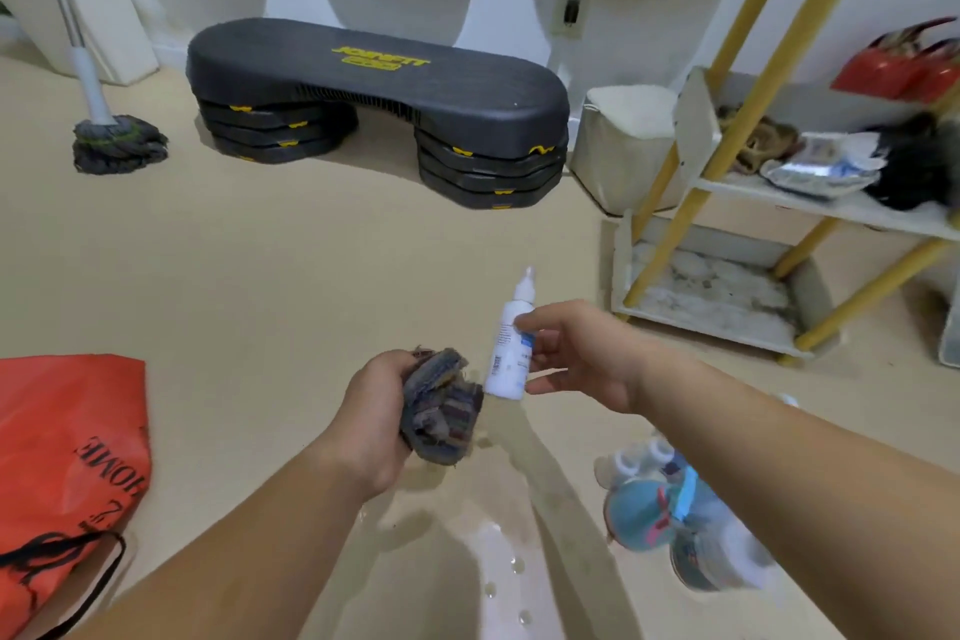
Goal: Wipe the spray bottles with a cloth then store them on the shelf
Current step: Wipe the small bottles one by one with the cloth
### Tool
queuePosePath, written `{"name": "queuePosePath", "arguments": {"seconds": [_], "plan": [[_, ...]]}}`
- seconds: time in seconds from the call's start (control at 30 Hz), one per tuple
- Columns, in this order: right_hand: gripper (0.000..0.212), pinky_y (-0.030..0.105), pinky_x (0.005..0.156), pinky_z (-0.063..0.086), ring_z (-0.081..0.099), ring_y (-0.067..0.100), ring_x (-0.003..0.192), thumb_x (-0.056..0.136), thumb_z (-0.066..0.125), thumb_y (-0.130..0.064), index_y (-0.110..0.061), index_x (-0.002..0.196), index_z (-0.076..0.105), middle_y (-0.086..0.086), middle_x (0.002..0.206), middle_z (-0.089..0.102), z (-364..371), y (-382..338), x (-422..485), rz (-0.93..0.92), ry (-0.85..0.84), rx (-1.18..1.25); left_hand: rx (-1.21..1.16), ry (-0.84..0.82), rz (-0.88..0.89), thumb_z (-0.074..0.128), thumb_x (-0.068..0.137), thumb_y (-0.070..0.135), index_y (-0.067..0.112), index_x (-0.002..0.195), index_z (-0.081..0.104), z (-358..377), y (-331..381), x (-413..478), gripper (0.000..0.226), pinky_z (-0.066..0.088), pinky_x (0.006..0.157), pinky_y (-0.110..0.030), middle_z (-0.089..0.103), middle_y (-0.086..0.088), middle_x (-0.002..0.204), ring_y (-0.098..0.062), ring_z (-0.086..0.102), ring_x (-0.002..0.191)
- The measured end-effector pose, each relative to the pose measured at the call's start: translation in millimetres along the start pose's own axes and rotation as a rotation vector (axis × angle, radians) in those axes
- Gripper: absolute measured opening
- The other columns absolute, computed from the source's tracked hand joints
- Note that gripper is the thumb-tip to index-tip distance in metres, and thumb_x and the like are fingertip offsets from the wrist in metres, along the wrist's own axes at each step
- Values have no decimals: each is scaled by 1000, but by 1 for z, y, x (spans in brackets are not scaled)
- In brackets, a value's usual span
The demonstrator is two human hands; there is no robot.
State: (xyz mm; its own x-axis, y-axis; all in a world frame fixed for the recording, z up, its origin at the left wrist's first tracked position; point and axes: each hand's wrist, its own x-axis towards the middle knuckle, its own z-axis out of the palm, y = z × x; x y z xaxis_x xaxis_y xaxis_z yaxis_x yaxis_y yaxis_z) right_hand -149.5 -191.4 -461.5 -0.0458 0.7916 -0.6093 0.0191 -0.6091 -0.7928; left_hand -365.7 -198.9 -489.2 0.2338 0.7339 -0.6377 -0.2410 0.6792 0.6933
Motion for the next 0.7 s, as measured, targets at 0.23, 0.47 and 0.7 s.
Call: {"name": "queuePosePath", "arguments": {"seconds": [0.23,0.47,0.7], "plan": [[20,40,83,54,63,27,92,98,57,-20,-9,109,69,11,97,73,-13,-63,-104,-95,-27,27,36,-31,188,43,88,22,12,85,80,47,57,-74,38,46,100,-50,78,-14,100,-33,66,94],[20,35,71,57,66,23,75,95,68,-24,-11,110,72,11,96,68,-2,-75,-169,-86,54,11,-247,-237,228,43,80,14,5,77,71,79,63,-123,30,58,69,-40,74,-16,89,-34,73,75],[19,33,66,55,66,23,74,91,75,-29,-16,105,72,10,92,69,-3,-56,-178,-33,121,147,-317,-240,269,41,80,14,5,71,73,88,67,-118,34,57,87,-45,74,-19,86,-33,74,74]]}}
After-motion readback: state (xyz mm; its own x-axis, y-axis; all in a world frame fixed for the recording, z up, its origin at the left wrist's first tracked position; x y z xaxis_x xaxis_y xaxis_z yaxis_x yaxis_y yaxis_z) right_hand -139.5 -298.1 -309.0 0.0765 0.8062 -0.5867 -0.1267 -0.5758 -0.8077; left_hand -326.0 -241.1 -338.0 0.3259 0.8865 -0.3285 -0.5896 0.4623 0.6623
